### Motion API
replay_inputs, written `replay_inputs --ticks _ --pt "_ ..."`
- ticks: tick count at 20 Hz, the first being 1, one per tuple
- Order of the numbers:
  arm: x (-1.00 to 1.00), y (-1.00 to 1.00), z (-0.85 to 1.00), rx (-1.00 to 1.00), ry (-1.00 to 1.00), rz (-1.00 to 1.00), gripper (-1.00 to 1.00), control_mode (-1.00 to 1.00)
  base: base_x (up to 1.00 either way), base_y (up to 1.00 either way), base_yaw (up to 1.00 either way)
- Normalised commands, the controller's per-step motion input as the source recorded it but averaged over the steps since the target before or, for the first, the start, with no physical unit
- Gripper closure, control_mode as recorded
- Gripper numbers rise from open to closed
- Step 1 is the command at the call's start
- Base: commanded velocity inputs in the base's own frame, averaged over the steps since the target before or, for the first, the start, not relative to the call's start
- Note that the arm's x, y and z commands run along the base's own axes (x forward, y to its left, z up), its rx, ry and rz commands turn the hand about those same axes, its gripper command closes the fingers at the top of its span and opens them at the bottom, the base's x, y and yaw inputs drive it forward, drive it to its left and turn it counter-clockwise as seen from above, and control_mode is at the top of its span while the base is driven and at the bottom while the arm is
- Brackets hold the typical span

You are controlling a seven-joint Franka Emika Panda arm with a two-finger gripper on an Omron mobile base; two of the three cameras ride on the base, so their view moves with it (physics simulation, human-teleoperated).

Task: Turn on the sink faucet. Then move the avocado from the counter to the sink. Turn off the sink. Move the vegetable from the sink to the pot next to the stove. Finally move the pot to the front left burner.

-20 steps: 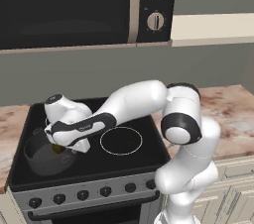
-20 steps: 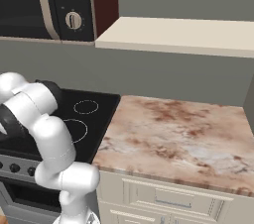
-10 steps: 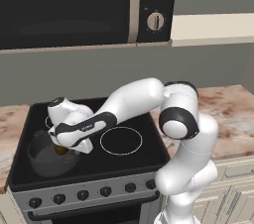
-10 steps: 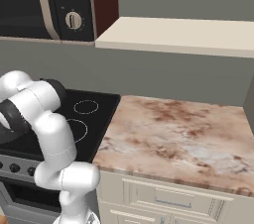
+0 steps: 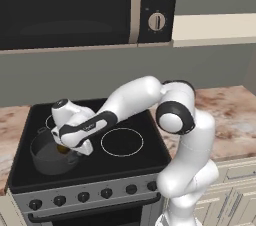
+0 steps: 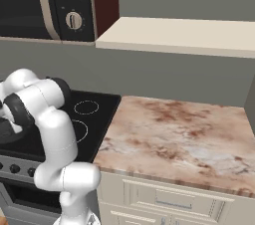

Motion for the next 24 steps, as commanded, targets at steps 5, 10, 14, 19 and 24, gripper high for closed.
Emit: replay_inputs --ticks 5,10,14,19,24 --pt "0.29 0.03 -0.09 0.0 0.0 -0.04 1.0 -1.0 0.0 0.0 0.0" --pt "0.26 0.02 -0.06 0.0 0.0 -0.02 -1.0 -1.0 0.0 0.0 0.0" --pt "0.14 0.0 -0.01 0.0 0.0 0.0 -1.0 -1.0 0.0 0.0 0.0" --pt "0.03 0.0 0.03 0.0 0.0 0.0 -1.0 -1.0 0.0 0.0 0.0" --pt "0.0 0.0 0.22 0.01 0.0 0.0 -1.0 -1.0 0.0 0.0 0.0"
